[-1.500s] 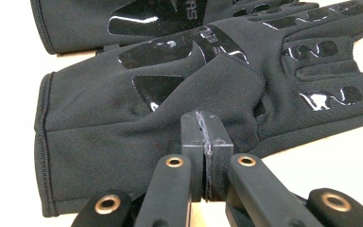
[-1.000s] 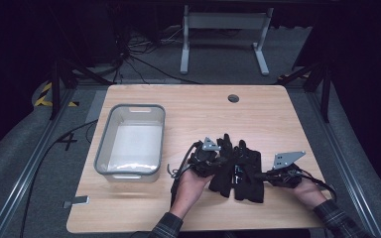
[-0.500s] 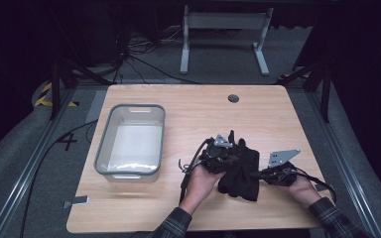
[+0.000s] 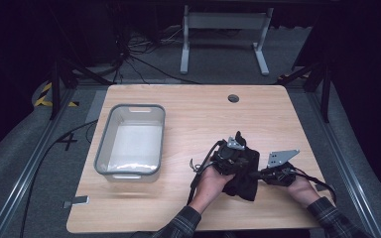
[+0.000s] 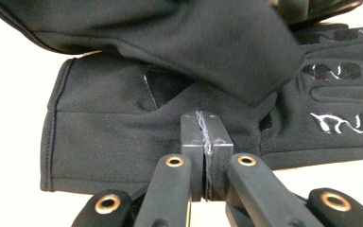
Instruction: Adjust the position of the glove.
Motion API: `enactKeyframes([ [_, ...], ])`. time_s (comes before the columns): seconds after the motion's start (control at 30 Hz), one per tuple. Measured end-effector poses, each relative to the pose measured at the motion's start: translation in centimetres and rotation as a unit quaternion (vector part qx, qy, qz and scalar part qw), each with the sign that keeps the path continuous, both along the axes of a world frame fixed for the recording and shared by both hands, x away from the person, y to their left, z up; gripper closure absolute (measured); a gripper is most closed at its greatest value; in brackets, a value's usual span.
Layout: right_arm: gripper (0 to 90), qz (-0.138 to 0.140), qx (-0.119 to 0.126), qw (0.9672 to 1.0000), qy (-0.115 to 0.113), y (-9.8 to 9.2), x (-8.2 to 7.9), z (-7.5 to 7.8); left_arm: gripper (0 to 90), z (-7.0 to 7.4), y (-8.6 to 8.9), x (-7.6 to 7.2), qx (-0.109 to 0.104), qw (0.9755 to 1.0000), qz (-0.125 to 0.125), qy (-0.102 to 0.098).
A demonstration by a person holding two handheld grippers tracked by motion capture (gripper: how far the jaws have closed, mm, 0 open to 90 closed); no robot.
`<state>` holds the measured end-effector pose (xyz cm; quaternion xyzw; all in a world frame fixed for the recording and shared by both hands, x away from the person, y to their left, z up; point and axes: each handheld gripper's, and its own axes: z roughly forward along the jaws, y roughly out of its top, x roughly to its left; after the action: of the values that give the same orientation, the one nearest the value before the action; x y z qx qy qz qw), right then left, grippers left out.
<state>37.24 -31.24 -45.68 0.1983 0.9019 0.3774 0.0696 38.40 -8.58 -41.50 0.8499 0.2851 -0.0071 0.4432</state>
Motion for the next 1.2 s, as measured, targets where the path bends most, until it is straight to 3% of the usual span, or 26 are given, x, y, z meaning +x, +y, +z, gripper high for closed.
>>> enactKeyframes([
  [0.2,90.0,-0.012,0.012,0.9998,-0.007,-1.6,-0.5,1.0,81.6,0.1,-0.2,-0.1,-0.009,0.9999,-0.005,-0.004],
  [0.3,90.0,-0.025,0.001,0.9997,-0.003,-2.6,-0.5,0.8,74.8,0.2,-0.3,-0.2,-0.023,0.9997,-0.012,-0.003],
  [0.4,90.0,-0.028,0.004,0.9996,-0.004,-3.0,-0.6,0.9,69.1,0.5,-0.3,-0.4,-0.031,0.9993,-0.016,-0.010],
  [0.5,90.0,-0.037,0.008,0.9992,-0.007,-3.8,-0.6,1.2,72.8,1.3,0.4,-0.6,-0.043,0.9987,-0.013,-0.025],
  [0.7,90.0,-0.049,0.010,0.9987,-0.011,-4.8,-0.7,1.6,89.3,1.2,1.9,-0.1,-0.017,0.9994,-0.002,-0.029],
  [0.77,90.0,-0.051,0.010,0.9986,-0.010,-5.4,-1.0,1.7,89.6,0.4,2.2,0.1,-0.001,0.9998,0.003,-0.020],
  [0.83,90.0,-0.052,0.009,0.9986,-0.009,-5.6,-1.1,1.6,89.6,0.1,2.1,0.1,0.002,0.9998,0.001,-0.018],
  [1.0,90.0,-0.053,0.001,0.9986,-0.002,-6.5,-2.1,1.1,89.7,-0.4,0.8,-0.1,0.010,0.9997,-0.018,-0.014],
  [1.2,90.0,-0.076,0.009,0.9970,-0.007,-8.4,-2.7,1.2,89.7,-0.6,-2.1,-0.3,0.020,0.9985,-0.047,-0.021],
])
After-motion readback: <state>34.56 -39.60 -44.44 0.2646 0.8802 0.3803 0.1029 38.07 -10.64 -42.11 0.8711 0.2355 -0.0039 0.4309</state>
